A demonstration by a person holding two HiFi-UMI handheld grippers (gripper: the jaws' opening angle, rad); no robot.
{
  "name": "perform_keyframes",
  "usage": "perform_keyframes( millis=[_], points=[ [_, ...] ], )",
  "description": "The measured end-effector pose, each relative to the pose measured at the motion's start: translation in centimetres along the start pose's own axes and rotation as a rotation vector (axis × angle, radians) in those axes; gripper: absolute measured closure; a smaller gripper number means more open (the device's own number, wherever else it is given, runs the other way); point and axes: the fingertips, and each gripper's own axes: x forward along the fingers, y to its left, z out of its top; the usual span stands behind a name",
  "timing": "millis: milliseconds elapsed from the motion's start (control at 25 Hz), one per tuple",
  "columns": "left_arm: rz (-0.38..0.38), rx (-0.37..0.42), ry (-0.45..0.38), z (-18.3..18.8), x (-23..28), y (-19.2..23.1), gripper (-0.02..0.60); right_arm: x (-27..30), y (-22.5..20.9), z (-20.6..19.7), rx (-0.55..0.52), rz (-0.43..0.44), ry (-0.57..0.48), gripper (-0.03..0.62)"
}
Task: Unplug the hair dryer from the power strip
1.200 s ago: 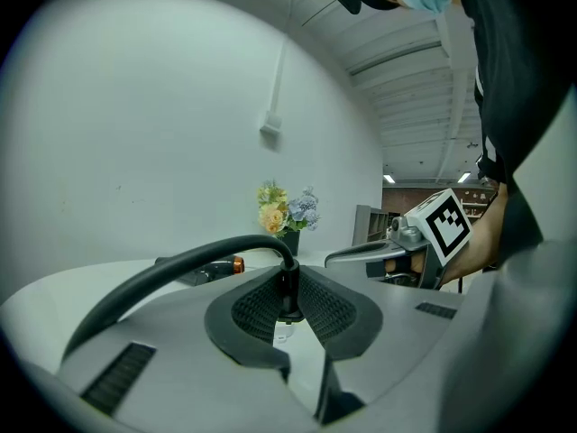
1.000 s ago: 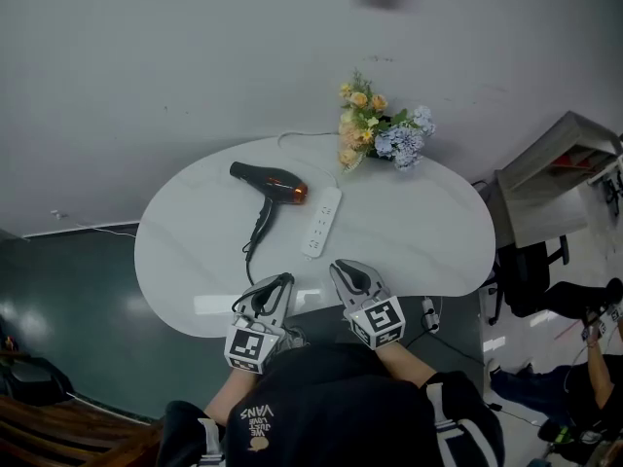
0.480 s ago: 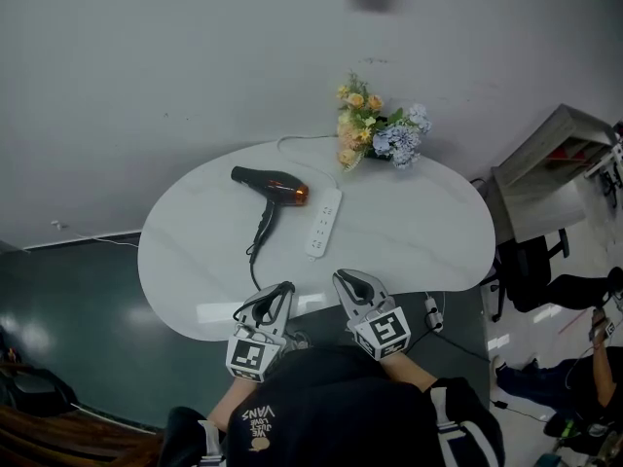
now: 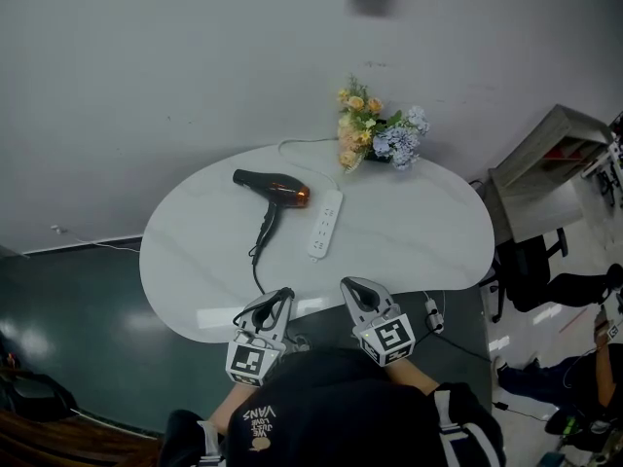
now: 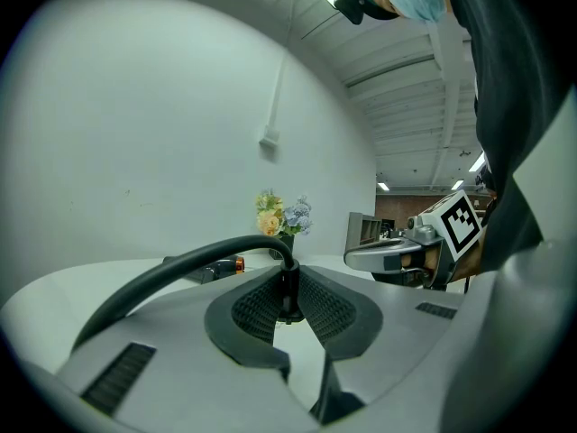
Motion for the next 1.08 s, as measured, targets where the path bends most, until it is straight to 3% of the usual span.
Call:
perform_keyframes(
  millis=[1080],
  points=[
    [-0.005, 0.001, 0.022, -0.95, 0.18, 0.78, 0.518, 0.26, -0.08, -0.35, 0.026, -0.019, 0.003, 0.551]
  ],
)
